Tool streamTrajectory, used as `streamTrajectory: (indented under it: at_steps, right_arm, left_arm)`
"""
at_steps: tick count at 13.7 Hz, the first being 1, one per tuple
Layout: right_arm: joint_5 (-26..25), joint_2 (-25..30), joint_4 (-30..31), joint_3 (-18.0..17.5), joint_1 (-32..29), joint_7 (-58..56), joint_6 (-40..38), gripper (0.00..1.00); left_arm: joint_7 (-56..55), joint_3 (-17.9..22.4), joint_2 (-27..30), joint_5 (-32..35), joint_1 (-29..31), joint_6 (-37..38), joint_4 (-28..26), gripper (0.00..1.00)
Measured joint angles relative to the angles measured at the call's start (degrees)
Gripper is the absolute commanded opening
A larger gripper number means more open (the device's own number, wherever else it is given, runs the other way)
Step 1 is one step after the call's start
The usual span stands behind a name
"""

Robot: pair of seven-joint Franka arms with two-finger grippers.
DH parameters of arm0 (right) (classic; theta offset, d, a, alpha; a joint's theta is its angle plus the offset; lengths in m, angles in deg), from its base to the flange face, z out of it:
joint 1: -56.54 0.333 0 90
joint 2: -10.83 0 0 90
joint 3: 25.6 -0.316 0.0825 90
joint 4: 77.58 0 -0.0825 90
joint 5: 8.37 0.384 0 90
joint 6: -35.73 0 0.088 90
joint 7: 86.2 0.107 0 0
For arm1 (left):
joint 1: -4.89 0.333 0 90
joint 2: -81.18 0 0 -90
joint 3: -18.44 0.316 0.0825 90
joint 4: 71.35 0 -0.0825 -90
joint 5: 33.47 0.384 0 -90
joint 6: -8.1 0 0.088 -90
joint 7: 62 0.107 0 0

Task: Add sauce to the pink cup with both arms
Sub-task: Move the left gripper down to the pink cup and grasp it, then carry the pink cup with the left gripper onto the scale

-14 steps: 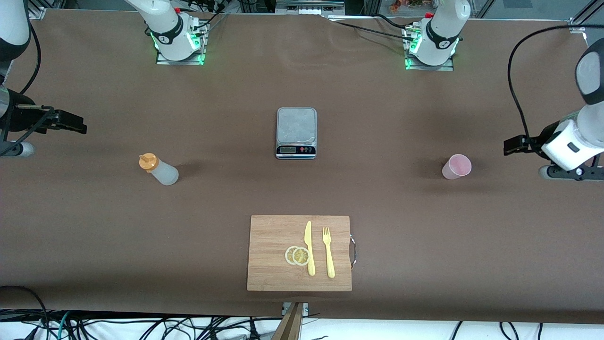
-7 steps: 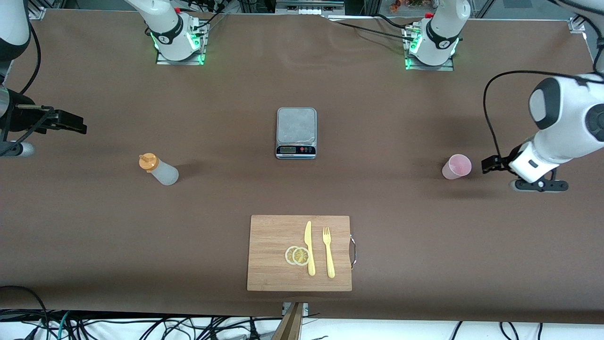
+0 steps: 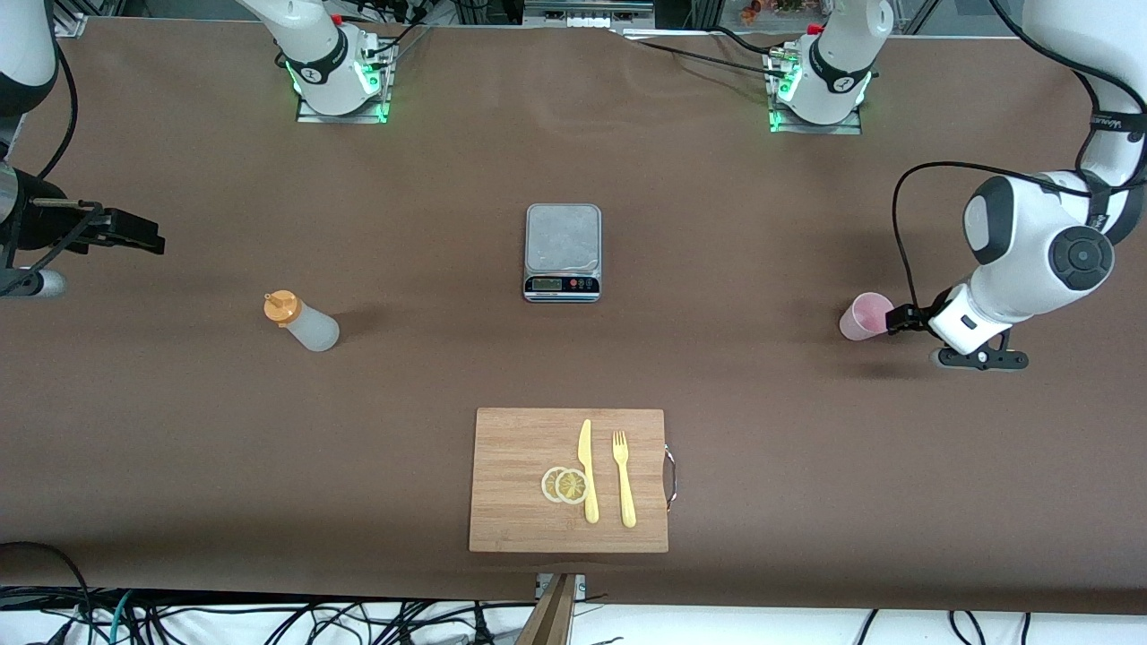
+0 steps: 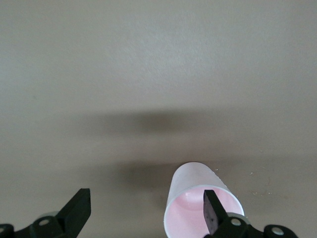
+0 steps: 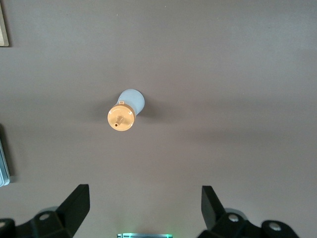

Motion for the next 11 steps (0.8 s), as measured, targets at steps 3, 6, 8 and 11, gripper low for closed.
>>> streamTrajectory:
  at_steps: [3,6,8,11]
  right_arm:
    - [0.00,0.00,0.00,0.00,0.00,0.00,0.00,1.00]
    - [0.00,0.00,0.00,0.00,0.00,0.00,0.00,1.00]
    - [0.00,0.00,0.00,0.00,0.00,0.00,0.00,1.00]
    - [0.00,0.00,0.00,0.00,0.00,0.00,0.00,1.00]
  left_arm:
    - [0.00,-0.09,-1.27,-1.54,0.00,-3.86,-3.32,1.00]
    - [0.00,-0.11,-2.28,-1.59,0.00,-5.09,-4.55,0.91]
    - [-0.01,-0.12,-2.44,-1.59,0.00,-5.25,-4.75,0.11]
    - [-0.01,-0.22,-2.44,-1.59,-0.01,-5.26,-4.76,0.00]
